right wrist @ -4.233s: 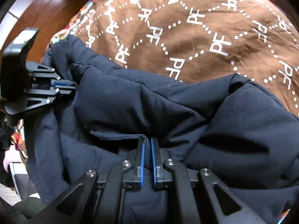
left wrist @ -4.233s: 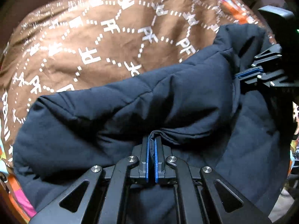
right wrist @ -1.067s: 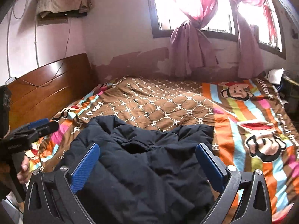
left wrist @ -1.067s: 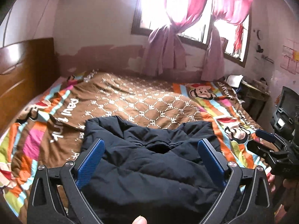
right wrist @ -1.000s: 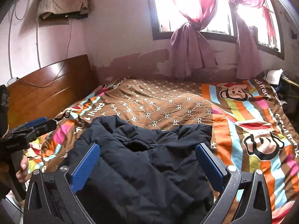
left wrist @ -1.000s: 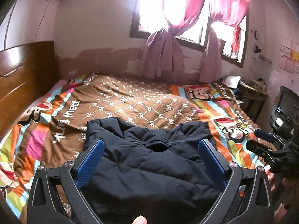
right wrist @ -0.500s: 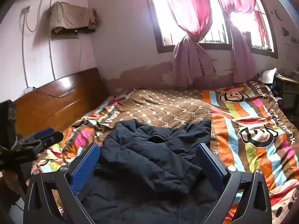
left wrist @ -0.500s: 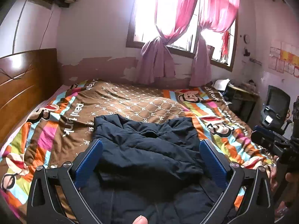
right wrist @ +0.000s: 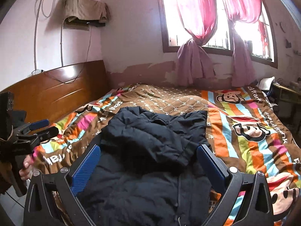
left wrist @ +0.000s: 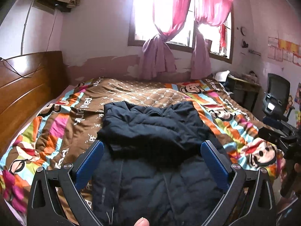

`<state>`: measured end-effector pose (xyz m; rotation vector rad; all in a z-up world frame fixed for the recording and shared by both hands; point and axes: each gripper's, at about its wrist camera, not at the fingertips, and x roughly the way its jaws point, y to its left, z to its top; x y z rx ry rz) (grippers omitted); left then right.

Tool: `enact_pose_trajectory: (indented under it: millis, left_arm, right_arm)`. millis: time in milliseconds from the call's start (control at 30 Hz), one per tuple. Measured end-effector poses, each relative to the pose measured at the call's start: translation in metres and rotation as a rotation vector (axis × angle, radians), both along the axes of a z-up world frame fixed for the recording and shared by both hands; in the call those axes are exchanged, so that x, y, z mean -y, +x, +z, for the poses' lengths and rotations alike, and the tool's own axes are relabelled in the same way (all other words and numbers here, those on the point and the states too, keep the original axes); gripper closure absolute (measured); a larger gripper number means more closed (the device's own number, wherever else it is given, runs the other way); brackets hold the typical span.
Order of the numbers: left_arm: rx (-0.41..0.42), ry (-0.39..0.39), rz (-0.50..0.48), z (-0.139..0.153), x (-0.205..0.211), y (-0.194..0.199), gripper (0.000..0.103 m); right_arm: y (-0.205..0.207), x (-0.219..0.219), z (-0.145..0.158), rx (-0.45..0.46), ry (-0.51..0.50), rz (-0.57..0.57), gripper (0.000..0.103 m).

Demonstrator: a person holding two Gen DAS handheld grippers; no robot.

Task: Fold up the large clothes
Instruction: 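Move both open tools to the edge of the folded navy jacket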

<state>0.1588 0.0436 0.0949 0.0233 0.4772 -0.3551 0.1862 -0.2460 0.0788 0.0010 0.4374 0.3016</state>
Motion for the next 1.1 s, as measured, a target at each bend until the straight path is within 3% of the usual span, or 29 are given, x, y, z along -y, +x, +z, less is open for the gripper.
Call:
enact_pose_trajectory:
  millis: [233,467,733,1000,1100]
  left_arm:
    - [-0.006,0.061,-0.011,-0.038,-0.004,-0.034,0.002]
    - [-0.067,0.073,0.010,-0.080,-0.015,-0.050,0.002]
    - [-0.167,0.129,0.011,-0.124,-0.022,-0.059,0.002]
    - [-0.359,0.260,-0.057,-0.181,-0.020,-0.052,0.002]
    - [-0.421,0.295,-0.070,-0.199,-0.019,-0.049,0.002]
  right_arm:
    - [-0.033,-0.013,-0.028,0.015,-0.100,0.041,0.000]
    - [-0.050,-0.011,-0.064,-0.041,-0.134,0.039,0.000]
    - [-0.055,-0.009,-0.114,-0.191,-0.217,0.063,0.000]
    - [-0.045,-0.025,-0.181,-0.407,-0.320,0.128,0.000]
    - [-0.041,-0.026,-0.198,-0.449,-0.352,0.115,0.000]
